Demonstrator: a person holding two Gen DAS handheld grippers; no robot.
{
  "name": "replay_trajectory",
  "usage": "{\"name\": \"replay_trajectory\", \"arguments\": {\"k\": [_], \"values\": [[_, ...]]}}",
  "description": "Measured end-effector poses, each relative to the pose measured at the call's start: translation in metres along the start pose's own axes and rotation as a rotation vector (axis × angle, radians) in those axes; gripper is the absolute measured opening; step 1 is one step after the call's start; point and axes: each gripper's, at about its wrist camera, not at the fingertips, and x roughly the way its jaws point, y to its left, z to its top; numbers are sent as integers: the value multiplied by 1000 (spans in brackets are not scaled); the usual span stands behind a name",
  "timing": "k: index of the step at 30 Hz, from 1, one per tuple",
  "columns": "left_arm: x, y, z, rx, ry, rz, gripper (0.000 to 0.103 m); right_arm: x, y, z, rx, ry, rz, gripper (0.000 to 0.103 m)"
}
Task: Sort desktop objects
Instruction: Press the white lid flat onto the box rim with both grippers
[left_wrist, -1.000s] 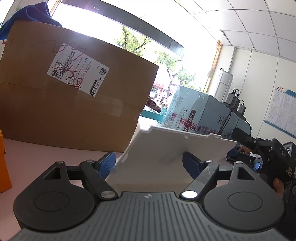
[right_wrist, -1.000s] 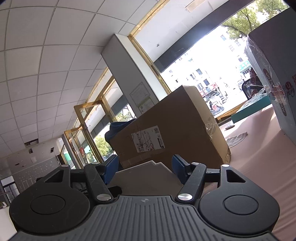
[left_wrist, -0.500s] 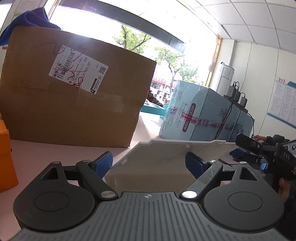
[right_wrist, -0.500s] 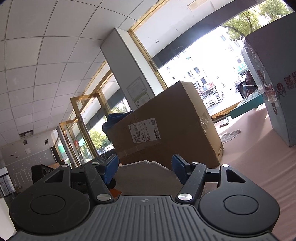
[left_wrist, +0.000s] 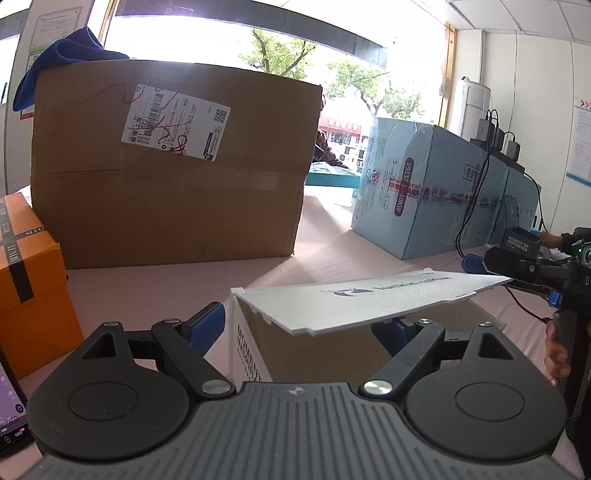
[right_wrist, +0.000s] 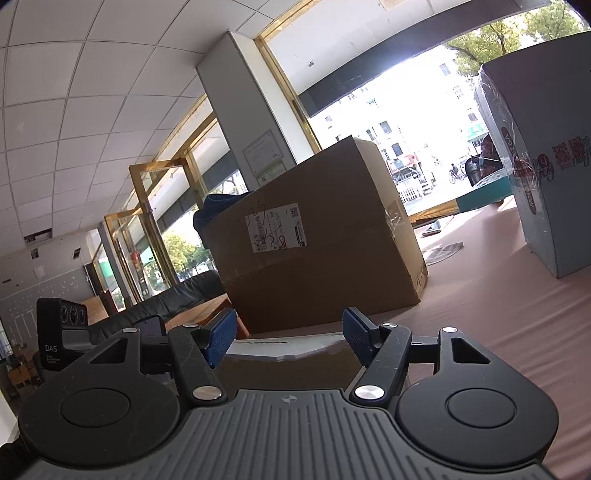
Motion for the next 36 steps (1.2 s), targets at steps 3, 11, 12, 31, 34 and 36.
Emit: {"name": "replay_trajectory", "arguments": {"k": [3,11,12,31,34,36], "values": [[-3,-4,-6,24,22,9,85,0,2,-3,-11,13,-11,63],[-9,3,-12,-8,54,-1,85,-2,5,-8,-57,25,-42,63],[-9,2,-12,-9,51,-2,85,-1,4,-8,-50,27,-49,63],[-51,0,-2,-112,-243,22,90,-17,26,-10,-40,-204,-78,65],[-40,-19,-6,-19,-212,60,71,-8,40,-16,-120,-173,-110,39],[-36,-29,-10,38,-199,55,57,-1,46,-21,-159,-127,-102,26]]}}
